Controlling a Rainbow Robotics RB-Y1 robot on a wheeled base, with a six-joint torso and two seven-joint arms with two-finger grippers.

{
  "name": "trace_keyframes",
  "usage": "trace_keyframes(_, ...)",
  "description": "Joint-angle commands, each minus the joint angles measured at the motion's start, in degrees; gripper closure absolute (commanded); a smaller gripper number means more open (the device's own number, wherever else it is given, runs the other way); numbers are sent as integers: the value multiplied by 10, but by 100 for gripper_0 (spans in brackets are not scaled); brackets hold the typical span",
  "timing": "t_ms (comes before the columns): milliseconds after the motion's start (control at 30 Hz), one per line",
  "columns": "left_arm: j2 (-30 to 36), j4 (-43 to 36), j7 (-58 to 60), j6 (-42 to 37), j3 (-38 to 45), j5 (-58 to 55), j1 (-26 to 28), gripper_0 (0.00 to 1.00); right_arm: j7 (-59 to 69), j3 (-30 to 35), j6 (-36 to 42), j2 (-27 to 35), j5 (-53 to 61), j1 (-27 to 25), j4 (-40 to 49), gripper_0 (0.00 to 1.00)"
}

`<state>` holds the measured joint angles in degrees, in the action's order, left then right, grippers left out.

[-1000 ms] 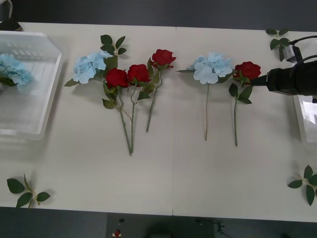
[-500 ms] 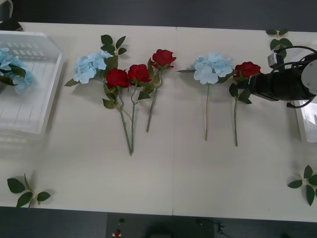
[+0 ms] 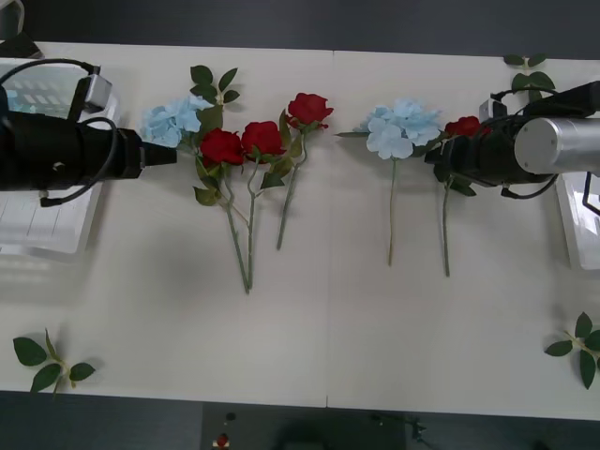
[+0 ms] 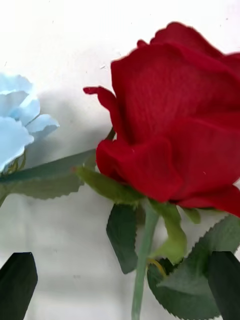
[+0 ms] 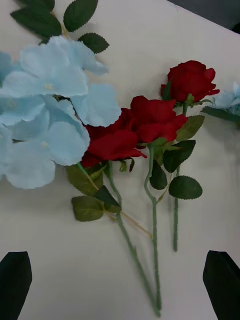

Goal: Put the red flowers into the right box and the blue flowers into the left box

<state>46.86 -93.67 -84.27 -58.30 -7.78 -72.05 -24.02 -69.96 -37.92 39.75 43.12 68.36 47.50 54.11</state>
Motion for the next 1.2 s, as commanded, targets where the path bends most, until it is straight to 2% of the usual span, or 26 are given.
trace_keyframes(33,-71,-13,62,6,2,102,14,0,54,5,2,-11,-45,23,-6,0)
trace_keyframes(333,-144,-14,239,37,-3,329,28,0,84,5,29,-25,-118,29,-6,0)
trace_keyframes(367,-145,-14,250,39,-7,342,28,0,85,5,29,-26,-122,29,-6,5)
trace_keyframes(400,-145,-13,279,43,-14,370,25,0,88,5,29,-27,-128,29,-7,21)
trace_keyframes(433,-145,-13,309,45,-24,390,20,0,90,5,29,-29,-131,29,-8,55)
trace_keyframes(467,-145,-13,322,44,-28,400,18,0,91,5,29,-29,-133,29,-9,73)
trace_keyframes(500,-144,-10,348,45,-35,417,13,0,92,5,29,-30,-138,29,-9,100)
trace_keyframes(700,-142,14,428,44,-74,467,-20,0,96,5,29,-29,-148,29,-9,100)
trace_keyframes(900,-143,80,486,44,-138,489,-88,0,96,5,29,-30,-149,29,-9,100)
trace_keyframes(1200,-184,175,488,44,-152,513,-151,0,90,5,30,-28,-149,31,-9,100)
